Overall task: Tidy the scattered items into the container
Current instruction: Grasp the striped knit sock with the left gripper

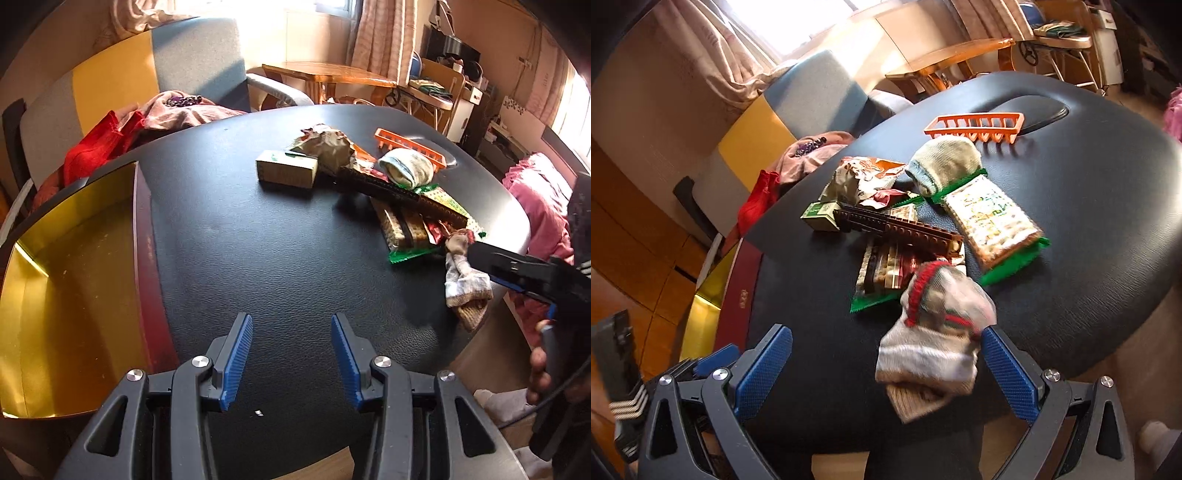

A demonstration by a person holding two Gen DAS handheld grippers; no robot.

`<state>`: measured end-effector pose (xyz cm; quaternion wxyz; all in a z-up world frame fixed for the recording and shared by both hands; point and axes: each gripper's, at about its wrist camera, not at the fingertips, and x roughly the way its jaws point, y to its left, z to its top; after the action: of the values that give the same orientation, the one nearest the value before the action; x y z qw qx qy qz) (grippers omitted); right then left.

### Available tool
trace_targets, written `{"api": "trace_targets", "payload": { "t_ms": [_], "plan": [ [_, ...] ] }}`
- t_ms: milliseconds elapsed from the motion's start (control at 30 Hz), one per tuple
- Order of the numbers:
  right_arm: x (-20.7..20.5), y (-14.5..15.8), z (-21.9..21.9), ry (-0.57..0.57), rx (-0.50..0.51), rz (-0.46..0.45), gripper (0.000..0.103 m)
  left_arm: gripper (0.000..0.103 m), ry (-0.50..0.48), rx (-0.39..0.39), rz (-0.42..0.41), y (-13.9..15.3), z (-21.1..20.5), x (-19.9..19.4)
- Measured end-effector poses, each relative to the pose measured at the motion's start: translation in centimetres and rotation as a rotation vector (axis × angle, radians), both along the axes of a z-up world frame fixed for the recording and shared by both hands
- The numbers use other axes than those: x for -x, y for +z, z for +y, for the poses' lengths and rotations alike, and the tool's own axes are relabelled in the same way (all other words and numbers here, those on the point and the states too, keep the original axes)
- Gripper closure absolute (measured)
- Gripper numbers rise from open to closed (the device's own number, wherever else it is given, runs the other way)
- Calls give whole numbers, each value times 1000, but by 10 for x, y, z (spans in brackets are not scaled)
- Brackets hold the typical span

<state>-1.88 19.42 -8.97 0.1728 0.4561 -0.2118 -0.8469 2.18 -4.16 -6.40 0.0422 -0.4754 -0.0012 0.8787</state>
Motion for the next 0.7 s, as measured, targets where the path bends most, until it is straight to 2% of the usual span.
{"api": "trace_targets", "payload": {
  "t_ms": [133, 267, 400, 700],
  "plan": [
    [8, -2, -20, 78, 64, -19, 0, 58, 39, -1, 13, 4, -15, -4],
    [15, -3, -51, 180, 157, -41, 0, 58, 79, -36, 11, 4, -31, -7],
    [13, 3, -66, 221, 206, -36, 0, 58, 66, -53, 0, 2, -32, -6],
    [-8, 15, -20, 115, 90, 3, 0, 58, -124, -61, -7, 3, 22, 8]
  ]
}}
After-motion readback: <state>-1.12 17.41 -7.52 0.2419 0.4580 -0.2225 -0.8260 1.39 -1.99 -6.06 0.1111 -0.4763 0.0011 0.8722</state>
